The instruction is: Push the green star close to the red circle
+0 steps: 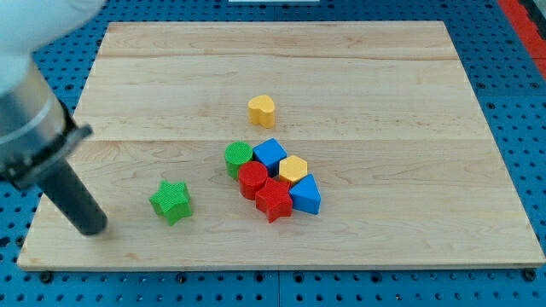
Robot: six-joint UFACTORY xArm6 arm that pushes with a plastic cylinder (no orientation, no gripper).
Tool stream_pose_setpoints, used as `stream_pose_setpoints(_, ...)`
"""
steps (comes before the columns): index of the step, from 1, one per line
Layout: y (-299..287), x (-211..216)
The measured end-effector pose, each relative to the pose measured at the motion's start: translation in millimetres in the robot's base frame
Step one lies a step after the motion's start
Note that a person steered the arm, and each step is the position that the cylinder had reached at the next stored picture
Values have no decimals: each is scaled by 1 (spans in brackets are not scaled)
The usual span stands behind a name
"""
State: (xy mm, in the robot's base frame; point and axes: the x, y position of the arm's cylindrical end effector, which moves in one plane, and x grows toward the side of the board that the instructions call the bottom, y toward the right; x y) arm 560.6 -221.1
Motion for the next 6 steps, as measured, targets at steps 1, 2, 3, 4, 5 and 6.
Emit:
stream_pose_setpoints(1,17,-34)
stream_pose_setpoints(2,32,-41)
stream_pose_setpoints(3,22,-41)
stream_pose_setpoints(4,23,-24)
stream_pose_setpoints(5,103,-21)
stream_pose_setpoints(6,100,-12)
